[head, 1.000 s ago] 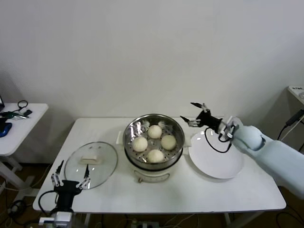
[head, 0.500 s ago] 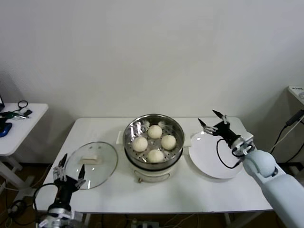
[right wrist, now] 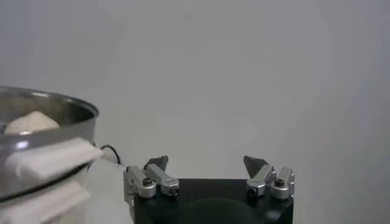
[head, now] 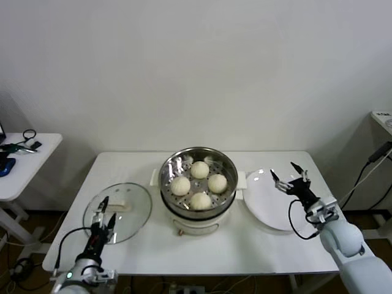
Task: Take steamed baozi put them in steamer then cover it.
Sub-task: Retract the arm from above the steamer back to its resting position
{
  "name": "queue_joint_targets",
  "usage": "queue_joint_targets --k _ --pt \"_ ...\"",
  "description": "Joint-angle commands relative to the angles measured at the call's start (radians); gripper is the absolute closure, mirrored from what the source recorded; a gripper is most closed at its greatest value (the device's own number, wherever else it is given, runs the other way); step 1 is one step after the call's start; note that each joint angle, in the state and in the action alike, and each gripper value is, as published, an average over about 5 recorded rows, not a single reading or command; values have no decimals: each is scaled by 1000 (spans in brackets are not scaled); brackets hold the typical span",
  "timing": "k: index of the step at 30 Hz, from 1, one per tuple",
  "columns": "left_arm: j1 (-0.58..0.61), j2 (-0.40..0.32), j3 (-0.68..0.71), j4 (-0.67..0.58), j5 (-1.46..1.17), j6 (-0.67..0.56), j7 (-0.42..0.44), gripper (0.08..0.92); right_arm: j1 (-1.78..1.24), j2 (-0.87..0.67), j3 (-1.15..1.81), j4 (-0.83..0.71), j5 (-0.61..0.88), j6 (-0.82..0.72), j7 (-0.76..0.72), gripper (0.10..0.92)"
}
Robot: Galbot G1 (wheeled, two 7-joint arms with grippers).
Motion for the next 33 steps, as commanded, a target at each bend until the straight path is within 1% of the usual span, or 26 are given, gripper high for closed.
queue_joint_targets --k 1,6,10,15,20,26,33 --pt "-182 38 53 256 135 -35 -9 177 -78 50 74 3 -84 -3 4 203" --pt "-270 26 42 328 119 -29 -3 177 -86 62 77 7 -89 -1 1 203" --pt "-314 27 43 377 122 -27 0 177 -88 69 76 6 -97 1 1 203" --pt "-326 25 46 414 122 -28 2 177 -89 74 80 5 -108 5 1 203" --pt "-332 23 48 425 119 -27 -2 177 -90 82 84 4 -112 8 0 203" --pt "-361 20 60 444 112 -15 -28 177 -101 95 86 2 -130 18 -7 203" --pt "-402 4 62 483 106 -15 -29 177 -111 104 97 -1 -141 26 -15 203"
